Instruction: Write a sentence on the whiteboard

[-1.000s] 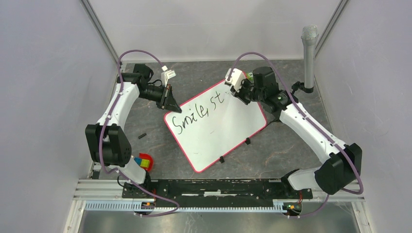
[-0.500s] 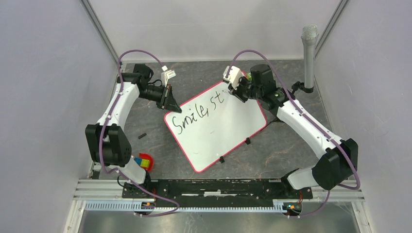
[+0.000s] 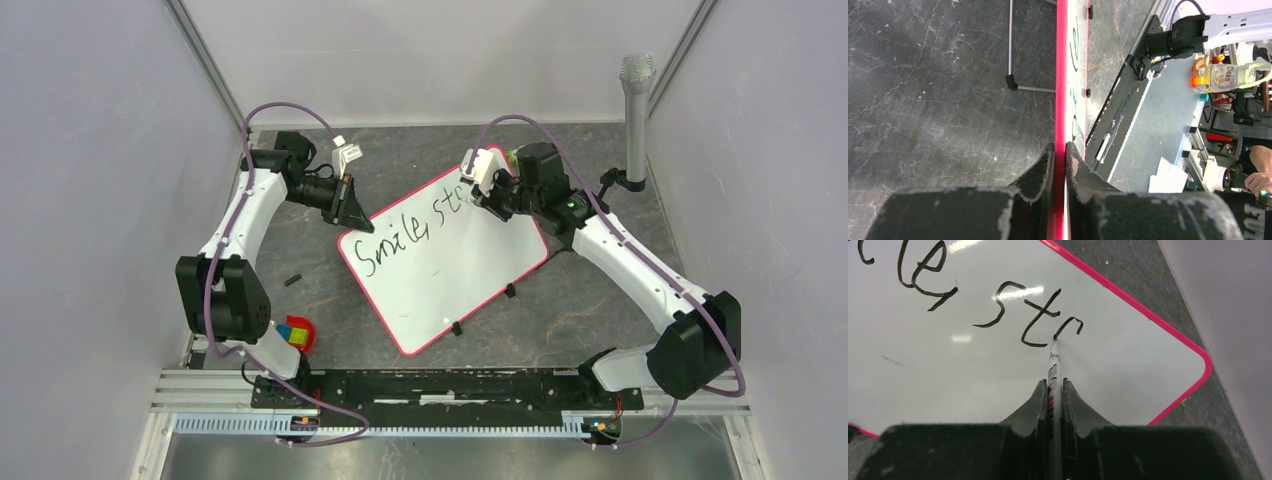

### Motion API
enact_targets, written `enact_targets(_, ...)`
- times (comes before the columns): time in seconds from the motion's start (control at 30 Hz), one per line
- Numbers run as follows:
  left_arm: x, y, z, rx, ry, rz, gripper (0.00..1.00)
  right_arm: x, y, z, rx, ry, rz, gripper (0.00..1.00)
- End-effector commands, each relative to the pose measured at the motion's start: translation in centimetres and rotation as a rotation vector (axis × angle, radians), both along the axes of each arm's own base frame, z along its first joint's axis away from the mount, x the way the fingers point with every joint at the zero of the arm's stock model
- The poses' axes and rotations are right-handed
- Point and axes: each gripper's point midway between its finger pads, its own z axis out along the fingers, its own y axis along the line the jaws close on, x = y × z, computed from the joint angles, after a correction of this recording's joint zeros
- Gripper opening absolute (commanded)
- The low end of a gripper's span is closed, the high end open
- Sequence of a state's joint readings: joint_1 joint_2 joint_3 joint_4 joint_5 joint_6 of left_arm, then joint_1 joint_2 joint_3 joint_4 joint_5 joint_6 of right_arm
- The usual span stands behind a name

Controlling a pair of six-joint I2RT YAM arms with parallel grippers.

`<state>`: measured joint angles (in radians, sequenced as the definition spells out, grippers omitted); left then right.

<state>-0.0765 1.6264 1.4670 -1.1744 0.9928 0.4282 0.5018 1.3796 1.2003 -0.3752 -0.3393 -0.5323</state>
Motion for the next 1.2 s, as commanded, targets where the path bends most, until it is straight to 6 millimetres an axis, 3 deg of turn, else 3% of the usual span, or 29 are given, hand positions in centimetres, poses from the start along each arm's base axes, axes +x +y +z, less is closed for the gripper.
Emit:
enact_targets(0.0, -0.1, -0.2, 0.1, 0.031, -0.056, -0.05, 0.02, 0.2, -1.1, -0.7, -0.051, -0.009, -0.026, 0.0)
enact_targets(0.33, 0.0, -0.2, 0.0, 0.031, -0.054, -0.05, 0.02, 2.9, -1.0, 2.0, -0.015, -0.08, -0.092, 0.0)
enact_targets(0.57, 0.0, -0.2, 0.0, 0.032, -0.056, -0.051, 0.02, 2.4, -0.5, 1.9, 0.002, -0.055, -0.065, 0.0)
enact_targets(0.93, -0.1, -0.2, 0.0, 0.032, -0.06, -0.052, 0.02, 0.4, -1.9, -0.1, -0.065, -0.03, -0.042, 0.0)
enact_targets(1.17, -0.2, -0.2, 0.1, 0.03, -0.056, -0.051, 0.02, 1.7, -1.9, 2.7, -0.038, -0.093, -0.078, 0.0)
